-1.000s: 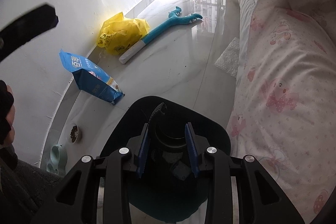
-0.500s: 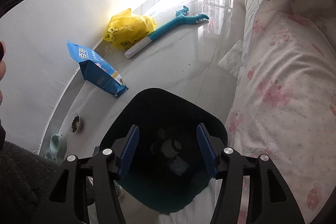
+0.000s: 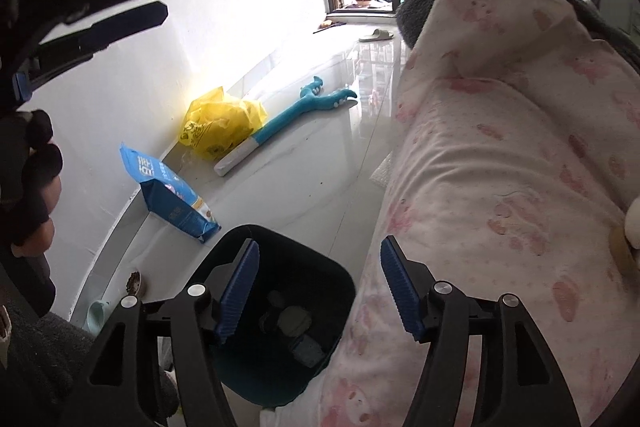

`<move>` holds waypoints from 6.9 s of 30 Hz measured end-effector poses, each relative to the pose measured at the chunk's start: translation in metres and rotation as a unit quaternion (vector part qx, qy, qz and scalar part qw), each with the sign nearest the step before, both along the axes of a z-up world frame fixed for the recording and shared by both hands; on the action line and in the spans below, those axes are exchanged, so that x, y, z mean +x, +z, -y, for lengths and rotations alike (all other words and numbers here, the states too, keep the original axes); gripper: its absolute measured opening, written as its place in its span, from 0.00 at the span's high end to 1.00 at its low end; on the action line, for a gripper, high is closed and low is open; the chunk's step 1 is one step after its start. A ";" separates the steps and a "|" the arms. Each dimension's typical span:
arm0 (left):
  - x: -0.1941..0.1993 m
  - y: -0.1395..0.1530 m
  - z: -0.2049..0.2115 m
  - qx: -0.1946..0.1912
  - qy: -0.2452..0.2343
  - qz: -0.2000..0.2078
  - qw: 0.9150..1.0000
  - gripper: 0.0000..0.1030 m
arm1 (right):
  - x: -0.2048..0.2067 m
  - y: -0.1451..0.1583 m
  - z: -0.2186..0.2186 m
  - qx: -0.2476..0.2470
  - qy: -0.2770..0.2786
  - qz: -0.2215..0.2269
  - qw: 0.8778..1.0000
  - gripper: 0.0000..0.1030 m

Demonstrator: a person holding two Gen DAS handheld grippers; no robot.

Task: Collect trash
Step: 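Move both tools back to the white cloth and snack packet on the bed, then grasp the snack packet with the right tool while the left tool grasps the white cloth, then carry the white cloth and snack packet over the teal bin with both tools, then open the left tool over the teal bin to drop the white cloth, then open the right tool over the teal bin to drop the black snack packet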

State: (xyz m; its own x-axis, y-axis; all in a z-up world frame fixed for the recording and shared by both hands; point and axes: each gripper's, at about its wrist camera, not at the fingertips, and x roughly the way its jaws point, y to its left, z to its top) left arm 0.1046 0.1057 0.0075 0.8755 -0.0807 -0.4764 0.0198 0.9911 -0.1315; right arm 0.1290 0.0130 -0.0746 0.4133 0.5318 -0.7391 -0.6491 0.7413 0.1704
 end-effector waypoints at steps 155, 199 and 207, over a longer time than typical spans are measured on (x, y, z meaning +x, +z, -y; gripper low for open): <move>-0.022 -0.140 -0.030 -0.043 -0.054 -0.280 0.957 0.65 | -0.031 0.028 -0.006 0.022 -0.036 0.072 0.997 0.22; -0.068 -0.101 -0.126 -0.030 0.024 -0.164 0.986 0.13 | -0.032 -0.051 -0.116 -0.030 0.017 -0.024 0.999 0.22; -0.077 -0.071 -0.133 -0.026 0.036 -0.092 0.995 0.11 | -0.037 -0.081 -0.133 -0.074 0.033 -0.052 0.995 0.22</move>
State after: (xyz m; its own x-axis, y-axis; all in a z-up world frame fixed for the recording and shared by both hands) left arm 0.0275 0.2391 -0.0639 0.7782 -0.0489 -0.6261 -0.0805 0.9809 -0.1768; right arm 0.0920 0.1461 -0.1557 0.2976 0.4369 -0.8489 -0.6815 0.7199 0.1316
